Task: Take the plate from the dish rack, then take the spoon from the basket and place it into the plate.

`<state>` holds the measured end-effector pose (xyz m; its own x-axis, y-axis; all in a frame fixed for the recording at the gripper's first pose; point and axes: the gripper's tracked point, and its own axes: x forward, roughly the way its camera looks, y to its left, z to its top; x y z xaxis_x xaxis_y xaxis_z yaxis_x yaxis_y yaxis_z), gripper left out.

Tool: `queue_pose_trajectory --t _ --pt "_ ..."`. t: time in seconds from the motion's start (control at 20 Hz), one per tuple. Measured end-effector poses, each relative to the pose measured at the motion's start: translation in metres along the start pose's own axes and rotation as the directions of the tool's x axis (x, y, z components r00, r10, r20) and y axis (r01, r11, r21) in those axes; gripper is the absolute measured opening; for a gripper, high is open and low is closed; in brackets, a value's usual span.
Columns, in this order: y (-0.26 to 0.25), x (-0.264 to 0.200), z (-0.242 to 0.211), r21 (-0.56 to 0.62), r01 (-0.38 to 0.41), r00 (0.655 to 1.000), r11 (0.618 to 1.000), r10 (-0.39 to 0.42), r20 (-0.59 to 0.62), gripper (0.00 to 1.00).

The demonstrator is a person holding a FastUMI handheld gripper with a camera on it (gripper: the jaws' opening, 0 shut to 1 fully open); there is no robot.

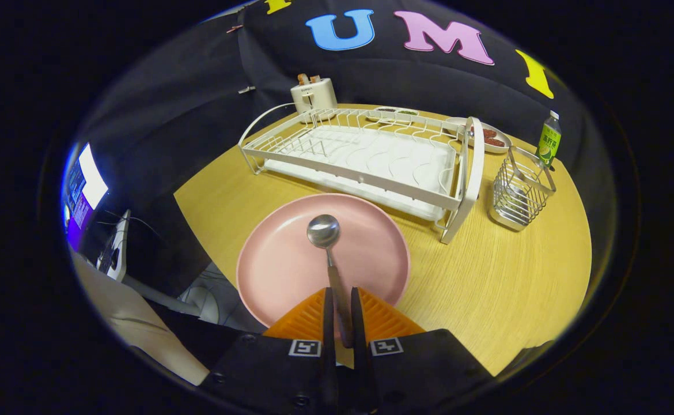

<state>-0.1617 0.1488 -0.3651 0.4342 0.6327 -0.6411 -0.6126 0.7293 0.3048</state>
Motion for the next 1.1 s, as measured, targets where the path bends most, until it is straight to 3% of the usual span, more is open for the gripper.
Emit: queue_pose_trajectory --t 0.45,0.65,0.85,1.1 --pt "0.002 -0.016 0.025 0.02 0.013 0.999 1.0 -0.014 0.044 0.56" --pt "0.008 -0.035 0.053 0.009 0.029 0.995 1.0 -0.03 0.099 0.96" --pt "-0.006 -0.067 0.102 -0.01 0.128 0.969 0.992 -0.123 0.214 0.99" --pt "-0.026 -0.122 0.185 0.02 0.284 0.872 0.959 -0.266 0.412 0.99"
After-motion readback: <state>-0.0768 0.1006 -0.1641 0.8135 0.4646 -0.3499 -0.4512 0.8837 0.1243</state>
